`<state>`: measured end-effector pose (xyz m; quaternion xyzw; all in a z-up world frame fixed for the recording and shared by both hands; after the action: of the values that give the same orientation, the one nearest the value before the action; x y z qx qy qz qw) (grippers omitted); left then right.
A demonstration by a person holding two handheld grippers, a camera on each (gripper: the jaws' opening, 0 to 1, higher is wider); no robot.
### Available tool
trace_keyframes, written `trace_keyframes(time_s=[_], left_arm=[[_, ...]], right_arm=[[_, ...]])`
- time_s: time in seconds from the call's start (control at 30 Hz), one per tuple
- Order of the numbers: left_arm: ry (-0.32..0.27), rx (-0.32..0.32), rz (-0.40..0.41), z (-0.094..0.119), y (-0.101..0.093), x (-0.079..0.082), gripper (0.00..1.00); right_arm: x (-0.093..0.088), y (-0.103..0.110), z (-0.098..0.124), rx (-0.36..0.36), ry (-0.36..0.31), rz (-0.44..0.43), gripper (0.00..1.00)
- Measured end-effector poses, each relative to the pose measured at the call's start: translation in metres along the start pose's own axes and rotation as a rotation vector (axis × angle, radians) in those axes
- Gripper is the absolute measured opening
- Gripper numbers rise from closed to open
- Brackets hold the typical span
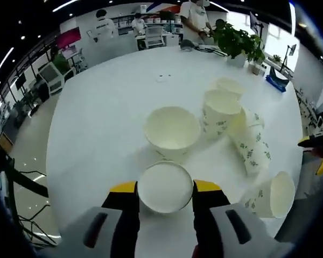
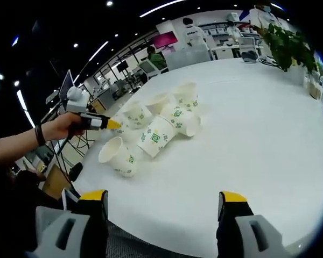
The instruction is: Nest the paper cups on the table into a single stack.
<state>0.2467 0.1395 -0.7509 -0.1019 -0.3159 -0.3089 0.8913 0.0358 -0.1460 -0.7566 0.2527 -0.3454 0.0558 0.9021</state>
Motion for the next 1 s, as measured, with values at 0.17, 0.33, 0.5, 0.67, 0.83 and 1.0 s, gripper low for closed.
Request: trace_keyframes(time_s=[0.17,0.33,0.5,0.67,0.83,1.0], left_arm=[[-0.035,-0.018,0.033,0.011,0.006,0.002,0.36],[-0.079,-0.044,0.056,0.034,-0.003,0.009,0.36],[-0.121,-0.072,0.045,0.050,-0.013,0.018,0.36],[-0.179,-0.122,0.078,0.070,-0.026,0.035,0.36],[-0.220,-0.173,0.068,0.082,-0.046,0.052,0.36],[-0.261,-0.254,0.075,0.093,-0.080,0.074,0.36]], right_arm=[[0.005,0.002,-0.002,0.011,-0.007,0.014,0.85],[0.016,0.007,-0.007,0.040,-0.015,0.047,0.84],[0.029,0.018,-0.015,0.078,-0.028,0.083,0.81],[0.044,0.032,-0.021,0.124,-0.039,0.118,0.78],[0.058,0.047,-0.032,0.172,-0.043,0.161,0.76],[0.071,0.058,-0.045,0.214,-0.046,0.191,0.74]])
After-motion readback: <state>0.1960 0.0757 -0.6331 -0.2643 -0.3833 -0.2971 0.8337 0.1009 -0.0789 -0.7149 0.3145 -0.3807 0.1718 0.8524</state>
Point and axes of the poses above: the point that each gripper's makers call its tool centre point, and the gripper's own axes: z roughly backward along the fingers, y roughly to its left, x roughly out of its top, the point moved 5 cm from there along z, roughly backward along the fingers, and after that the axes turned 1 degree about y, right-handed, at the moved point
